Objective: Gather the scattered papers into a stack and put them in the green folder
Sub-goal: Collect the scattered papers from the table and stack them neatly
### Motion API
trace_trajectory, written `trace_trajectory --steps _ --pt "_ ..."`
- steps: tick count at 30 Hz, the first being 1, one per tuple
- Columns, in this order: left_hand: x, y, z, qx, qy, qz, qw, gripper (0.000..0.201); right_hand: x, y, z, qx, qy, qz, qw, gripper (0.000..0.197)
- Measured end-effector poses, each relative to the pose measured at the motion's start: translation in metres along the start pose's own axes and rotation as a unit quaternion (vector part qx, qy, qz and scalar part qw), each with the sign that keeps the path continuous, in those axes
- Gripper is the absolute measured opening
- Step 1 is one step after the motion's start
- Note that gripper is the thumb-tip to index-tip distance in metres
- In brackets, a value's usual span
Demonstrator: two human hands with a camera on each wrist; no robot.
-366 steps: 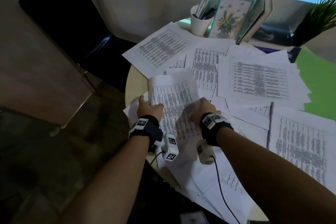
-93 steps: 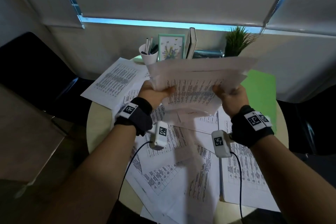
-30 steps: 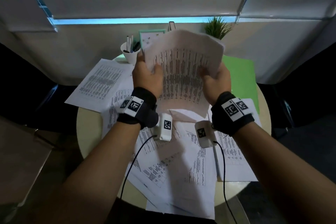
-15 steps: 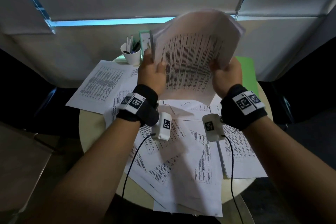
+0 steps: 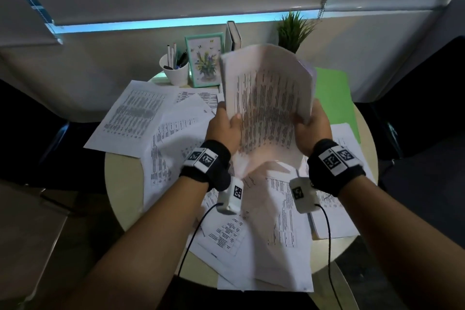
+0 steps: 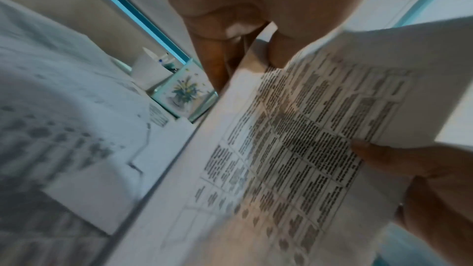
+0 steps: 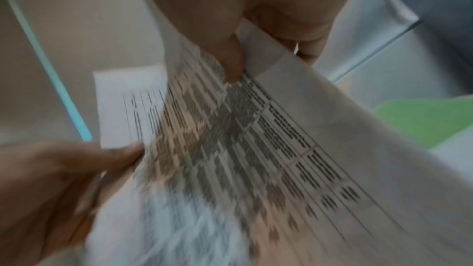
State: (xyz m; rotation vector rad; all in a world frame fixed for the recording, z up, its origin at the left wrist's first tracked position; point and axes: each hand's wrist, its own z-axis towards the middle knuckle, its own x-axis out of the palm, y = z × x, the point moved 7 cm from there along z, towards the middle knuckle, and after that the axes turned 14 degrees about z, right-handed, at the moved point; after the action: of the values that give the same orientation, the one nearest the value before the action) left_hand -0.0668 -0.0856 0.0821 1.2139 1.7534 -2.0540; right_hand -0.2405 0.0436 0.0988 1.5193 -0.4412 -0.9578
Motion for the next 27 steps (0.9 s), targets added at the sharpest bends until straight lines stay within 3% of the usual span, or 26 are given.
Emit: trace_trajectory --steps 6,11,15,20,27 --pt "0.037 -0.033 0.017 -0.014 0.022 -0.045 0.999 0.039 -0.070 -0.002 0.042 0.007 -0.070 0.018 0.997 0.037" --pt "0.119 -0.041 0.004 -0.083 0.158 -0.001 0.984 0.052 -0.119 -0.069 0.062 0.080 -0.021 -0.108 0.991 0.042" --pt "0.181 -0.045 -0.020 -0.121 0.214 0.033 0.969 0.050 -0.153 -0.127 0.059 0.145 0.015 -0.159 0.977 0.042" --pt "0.228 -0.032 -0.034 -0.159 0.242 0.104 0.952 0.054 -0.166 -0.184 0.054 0.226 0.042 -0.155 0.961 0.040" --pt "0.245 -0.018 -0.038 -0.158 0.213 0.236 0.935 0.052 -0.158 -0.220 0.051 0.250 0.051 -0.158 0.954 0.037"
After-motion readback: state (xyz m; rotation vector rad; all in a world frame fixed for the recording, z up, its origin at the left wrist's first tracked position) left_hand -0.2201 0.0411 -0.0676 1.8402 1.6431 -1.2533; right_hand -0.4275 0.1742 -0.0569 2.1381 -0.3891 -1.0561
